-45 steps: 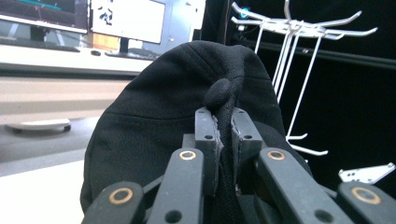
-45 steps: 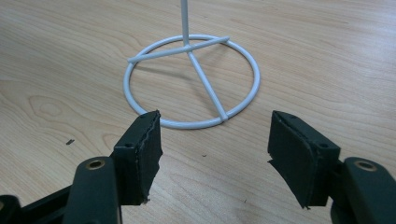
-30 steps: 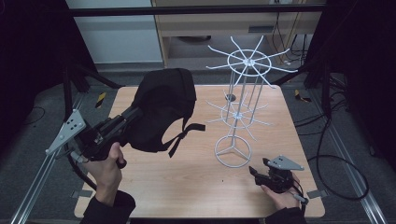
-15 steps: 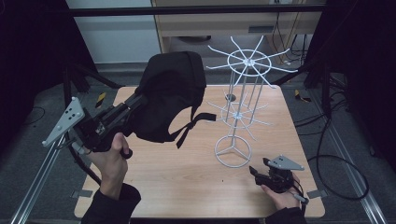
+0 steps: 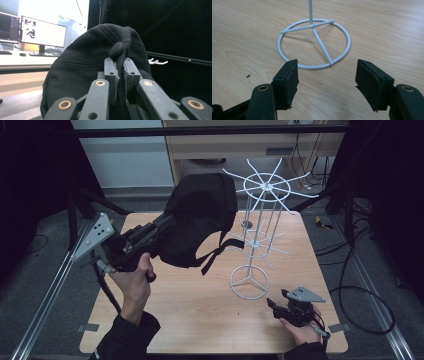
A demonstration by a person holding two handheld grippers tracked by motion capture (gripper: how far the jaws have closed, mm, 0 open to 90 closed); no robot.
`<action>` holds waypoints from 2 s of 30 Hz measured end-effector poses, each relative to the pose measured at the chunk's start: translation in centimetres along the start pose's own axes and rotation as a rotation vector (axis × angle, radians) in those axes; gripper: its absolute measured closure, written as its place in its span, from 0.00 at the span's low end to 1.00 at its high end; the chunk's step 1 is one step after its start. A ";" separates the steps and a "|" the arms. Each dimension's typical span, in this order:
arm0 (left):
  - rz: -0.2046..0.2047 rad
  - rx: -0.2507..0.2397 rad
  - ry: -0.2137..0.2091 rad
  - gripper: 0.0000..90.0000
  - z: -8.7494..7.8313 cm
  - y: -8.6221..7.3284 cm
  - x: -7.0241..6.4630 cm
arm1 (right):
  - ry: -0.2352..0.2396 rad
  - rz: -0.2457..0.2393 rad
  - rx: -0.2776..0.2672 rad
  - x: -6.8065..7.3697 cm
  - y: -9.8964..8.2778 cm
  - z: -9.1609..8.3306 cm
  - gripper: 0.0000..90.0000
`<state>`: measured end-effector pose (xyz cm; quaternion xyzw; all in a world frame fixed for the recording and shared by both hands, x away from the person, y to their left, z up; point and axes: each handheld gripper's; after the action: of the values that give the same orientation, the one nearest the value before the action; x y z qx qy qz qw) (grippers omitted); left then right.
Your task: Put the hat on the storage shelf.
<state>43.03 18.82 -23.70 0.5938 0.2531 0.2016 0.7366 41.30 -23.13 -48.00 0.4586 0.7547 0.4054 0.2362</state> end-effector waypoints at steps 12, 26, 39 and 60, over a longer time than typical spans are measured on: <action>-0.010 0.081 -0.005 0.92 1.2 -1.7 0.6 | 0.002 0.002 0.002 0.0 0.0 0.0 0.39; -0.015 0.174 0.015 0.90 1.7 -3.9 1.4 | 0.003 0.006 0.008 0.1 0.0 0.0 0.39; 0.021 0.261 0.034 0.87 3.3 -5.8 1.0 | 0.002 0.005 0.008 0.1 0.0 0.0 0.38; 0.053 0.311 0.092 0.53 -0.7 -7.3 1.7 | -0.005 0.007 0.003 0.0 -0.1 -0.1 0.38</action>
<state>43.96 18.82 -31.13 0.6971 0.2990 0.2065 0.6180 41.20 -23.14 -48.03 0.4626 0.7532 0.4038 0.2358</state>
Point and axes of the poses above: each handheld gripper's, and its own axes: z roughly forward along the jaws, y roughly out of its top, x roughly to its left, and after that the axes turned 2 degrees about x, right-handed
